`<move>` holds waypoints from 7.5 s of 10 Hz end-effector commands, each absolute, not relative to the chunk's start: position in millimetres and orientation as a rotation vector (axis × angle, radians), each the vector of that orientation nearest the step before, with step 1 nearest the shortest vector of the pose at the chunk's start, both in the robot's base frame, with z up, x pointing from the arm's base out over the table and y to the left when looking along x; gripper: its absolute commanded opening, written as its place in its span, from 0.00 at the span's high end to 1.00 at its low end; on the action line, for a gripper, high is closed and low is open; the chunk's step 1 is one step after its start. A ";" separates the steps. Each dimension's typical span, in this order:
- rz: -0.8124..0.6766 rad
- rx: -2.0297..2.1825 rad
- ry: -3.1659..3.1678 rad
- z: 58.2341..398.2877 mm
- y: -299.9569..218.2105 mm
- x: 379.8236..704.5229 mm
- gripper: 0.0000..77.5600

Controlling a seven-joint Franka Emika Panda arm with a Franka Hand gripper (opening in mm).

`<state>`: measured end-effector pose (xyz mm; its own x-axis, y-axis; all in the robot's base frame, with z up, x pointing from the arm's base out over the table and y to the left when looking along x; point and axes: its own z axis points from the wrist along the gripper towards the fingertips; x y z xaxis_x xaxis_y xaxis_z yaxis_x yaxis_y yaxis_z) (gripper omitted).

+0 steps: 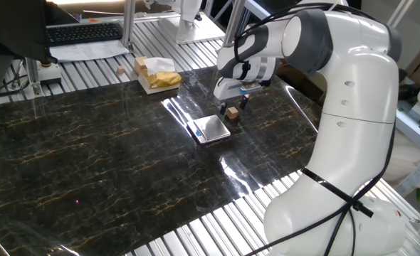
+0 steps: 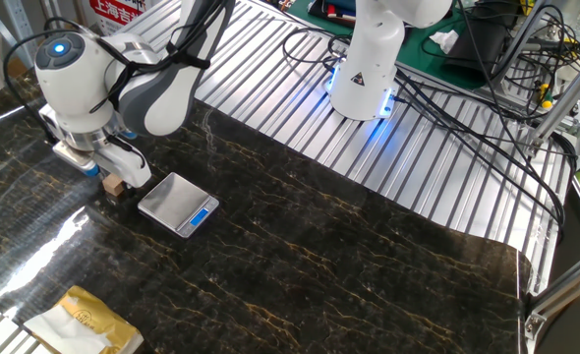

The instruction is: Place the block on the scale

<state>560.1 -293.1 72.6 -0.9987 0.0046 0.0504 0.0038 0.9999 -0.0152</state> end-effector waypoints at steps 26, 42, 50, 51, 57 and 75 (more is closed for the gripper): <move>0.020 0.044 -3.092 65.4 -298.0 560.7 0.99; 0.049 0.027 -3.081 98.9 -258.6 557.6 0.99; 0.061 0.000 -3.040 118.8 -213.8 544.7 0.99; 0.063 -0.017 -3.042 113.6 -207.9 542.4 0.99; 0.027 -0.024 -3.042 102.3 -203.9 537.4 0.99; 0.012 0.027 -3.087 91.5 -176.2 533.0 0.99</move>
<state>532.7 -177.6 89.5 -0.9981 -0.0193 0.0583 -0.0197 0.9998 -0.0058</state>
